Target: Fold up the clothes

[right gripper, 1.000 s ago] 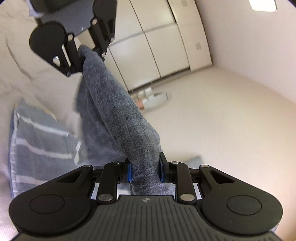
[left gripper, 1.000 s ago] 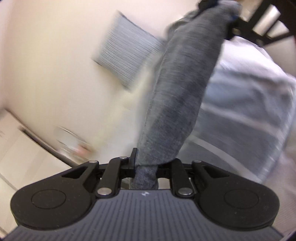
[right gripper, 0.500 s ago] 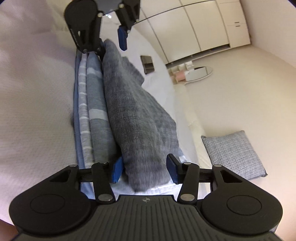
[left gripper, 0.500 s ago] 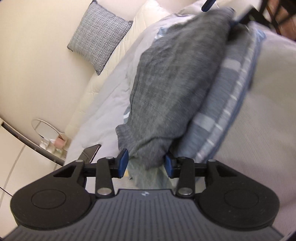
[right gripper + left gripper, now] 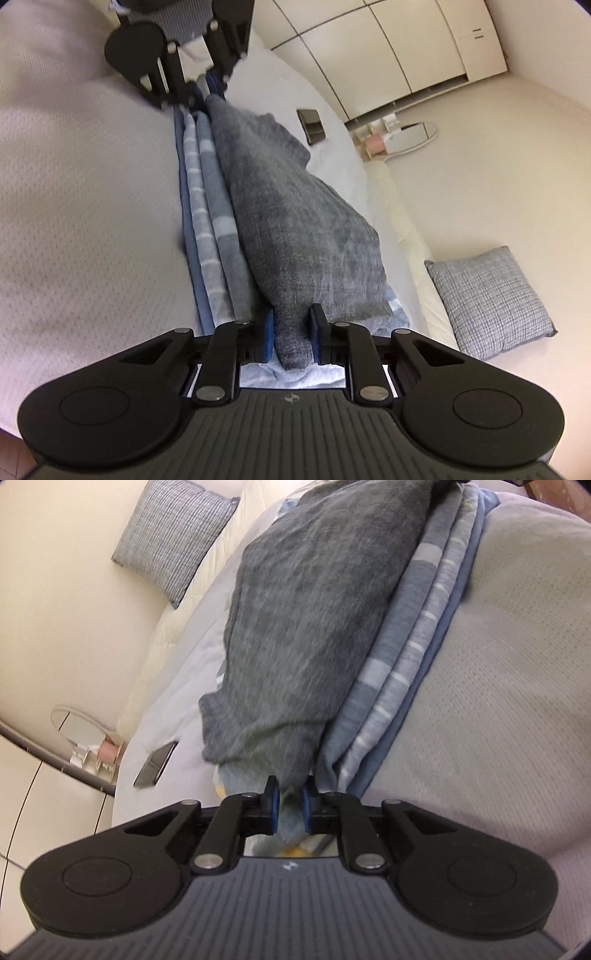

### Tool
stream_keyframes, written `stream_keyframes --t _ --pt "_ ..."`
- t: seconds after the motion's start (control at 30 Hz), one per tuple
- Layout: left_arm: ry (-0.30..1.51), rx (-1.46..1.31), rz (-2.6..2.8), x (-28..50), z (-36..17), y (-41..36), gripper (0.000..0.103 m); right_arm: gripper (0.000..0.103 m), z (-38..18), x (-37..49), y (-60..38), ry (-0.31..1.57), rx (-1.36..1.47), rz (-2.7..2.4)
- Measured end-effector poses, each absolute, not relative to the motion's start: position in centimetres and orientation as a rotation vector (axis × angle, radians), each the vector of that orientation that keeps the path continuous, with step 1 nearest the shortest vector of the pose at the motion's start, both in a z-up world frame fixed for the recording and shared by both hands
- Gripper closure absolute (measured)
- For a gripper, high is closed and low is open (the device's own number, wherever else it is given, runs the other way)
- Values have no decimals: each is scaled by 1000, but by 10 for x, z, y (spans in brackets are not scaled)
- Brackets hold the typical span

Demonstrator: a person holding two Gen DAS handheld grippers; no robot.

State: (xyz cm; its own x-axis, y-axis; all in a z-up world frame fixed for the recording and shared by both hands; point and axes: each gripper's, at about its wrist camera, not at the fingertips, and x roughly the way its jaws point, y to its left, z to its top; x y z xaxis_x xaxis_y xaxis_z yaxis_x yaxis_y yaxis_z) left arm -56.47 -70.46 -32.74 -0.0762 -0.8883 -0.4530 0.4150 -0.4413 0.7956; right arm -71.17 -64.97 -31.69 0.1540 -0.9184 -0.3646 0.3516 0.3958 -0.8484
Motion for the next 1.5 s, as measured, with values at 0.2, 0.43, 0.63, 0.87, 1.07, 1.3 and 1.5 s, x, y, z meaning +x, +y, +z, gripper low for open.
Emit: stream_keyframes --t 0.2,0.43,0.63,0.87,1.07,1.3,1.5 --pt "-469 1089 -1712 -547 -303 -680 91 82 -304 -715 -633 972 -585 -1065" --pt "-278 847 -1741 -546 -264 -689 90 82 -253 -717 -622 681 -357 -1099" --pt "-168 878 -1783 -567 -282 -717 91 82 -251 -716 -680 584 -113 -1148" --pt "-157 841 -1775 -561 -287 -714 86 82 -256 -729 -701 570 28 -1117" --pt "-92 801 -1780 -559 -276 -725 82 82 -235 -739 -739 503 32 -1180" --pt "6 746 -1767 -548 -273 -725 69 79 -251 -736 -795 604 137 -1180" --pt "65 695 -1747 -534 -256 -707 45 74 -241 -749 -765 525 165 -1199"
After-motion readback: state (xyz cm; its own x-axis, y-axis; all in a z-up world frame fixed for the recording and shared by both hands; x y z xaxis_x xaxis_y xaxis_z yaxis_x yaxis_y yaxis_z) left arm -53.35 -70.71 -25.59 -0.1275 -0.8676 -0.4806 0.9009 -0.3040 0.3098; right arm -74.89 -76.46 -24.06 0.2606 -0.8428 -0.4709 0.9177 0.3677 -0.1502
